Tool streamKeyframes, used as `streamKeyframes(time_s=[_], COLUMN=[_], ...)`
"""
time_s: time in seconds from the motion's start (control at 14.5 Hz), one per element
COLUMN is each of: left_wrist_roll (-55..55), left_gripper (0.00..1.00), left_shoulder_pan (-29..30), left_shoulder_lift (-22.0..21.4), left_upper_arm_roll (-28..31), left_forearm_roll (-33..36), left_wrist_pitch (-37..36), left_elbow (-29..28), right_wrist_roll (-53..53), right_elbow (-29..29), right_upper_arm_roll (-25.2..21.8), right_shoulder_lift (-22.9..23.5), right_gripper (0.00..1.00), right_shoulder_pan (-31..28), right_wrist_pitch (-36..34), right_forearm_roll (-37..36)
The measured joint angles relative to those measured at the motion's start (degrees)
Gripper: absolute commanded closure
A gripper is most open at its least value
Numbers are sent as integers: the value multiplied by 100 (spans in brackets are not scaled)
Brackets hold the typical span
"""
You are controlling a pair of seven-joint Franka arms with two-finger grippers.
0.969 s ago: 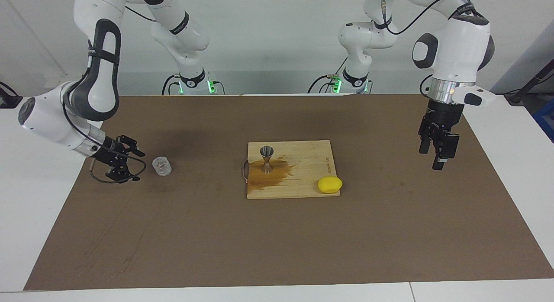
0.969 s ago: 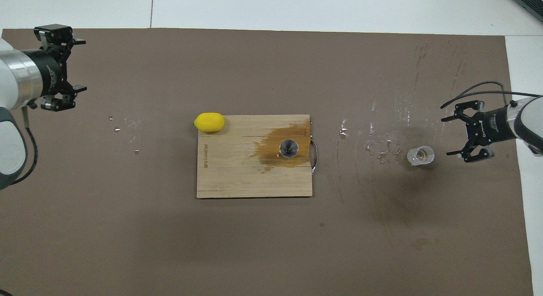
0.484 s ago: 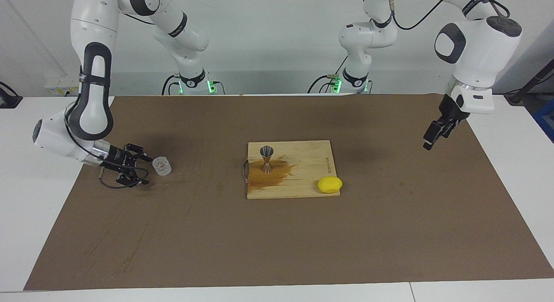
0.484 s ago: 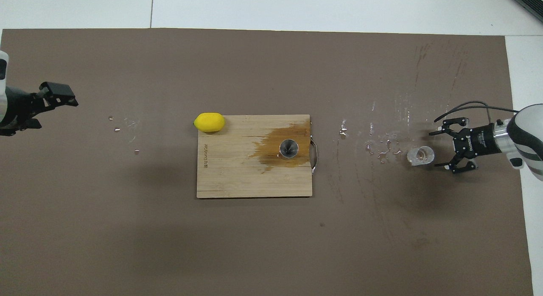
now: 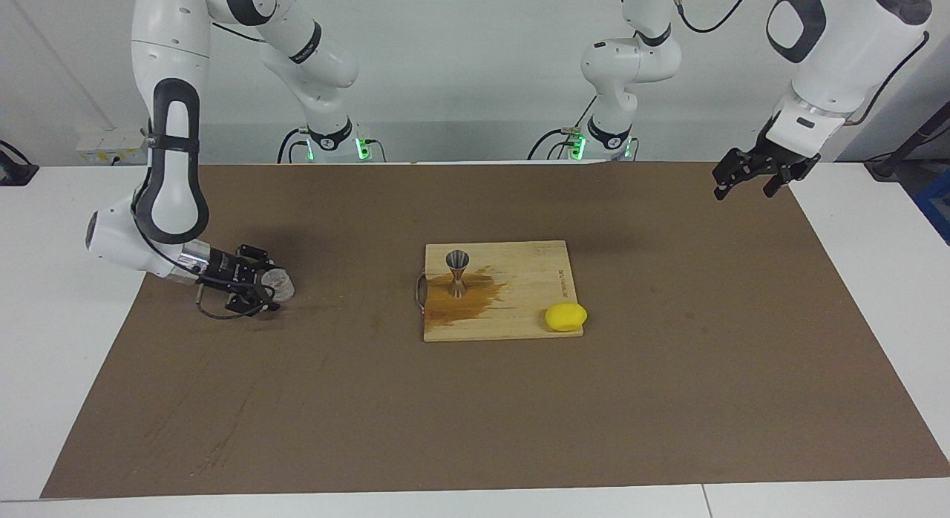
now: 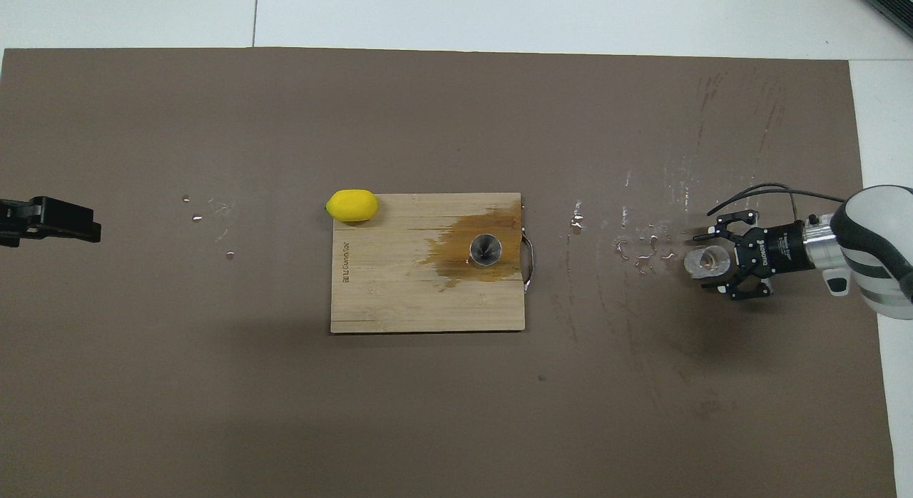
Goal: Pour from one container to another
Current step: 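Grasp the clear glass cup with the right gripper and lift it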
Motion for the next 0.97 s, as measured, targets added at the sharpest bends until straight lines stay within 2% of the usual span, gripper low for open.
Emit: streamKeyframes(time_s=[0.07,0.28,0.62,0.83,0.97], left_wrist_roll=[15,14,-3,-16,-10], left_gripper=[0,0,0,0,0], left_shoulder_pan=[4,52,108,212,275], left_shoulder_lift=[0,6,5,-3,-6], left_upper_arm_roll=[-90,-448,-495,-455,-450], left_forearm_roll=[20,183,129,-135,-154], left_wrist_pitch=[-140,-243,-165,-372,-480], left_elbow=[114,149,109,390,542], right_wrist_roll=[-8,-9,138,852,1421], right_elbow=[-6,-37,-30,-6,35], right_upper_arm_roll=[0,-6,13,26,37], right_shoulder_lift=[-5,-54,-170,-474,-638], right_gripper=[100,100,100,100,100], right_shoulder_pan=[11,15,152,697,1197], right_wrist_pitch=[0,-1,-1,101,425], right_forearm_roll=[81,308,416,422,423])
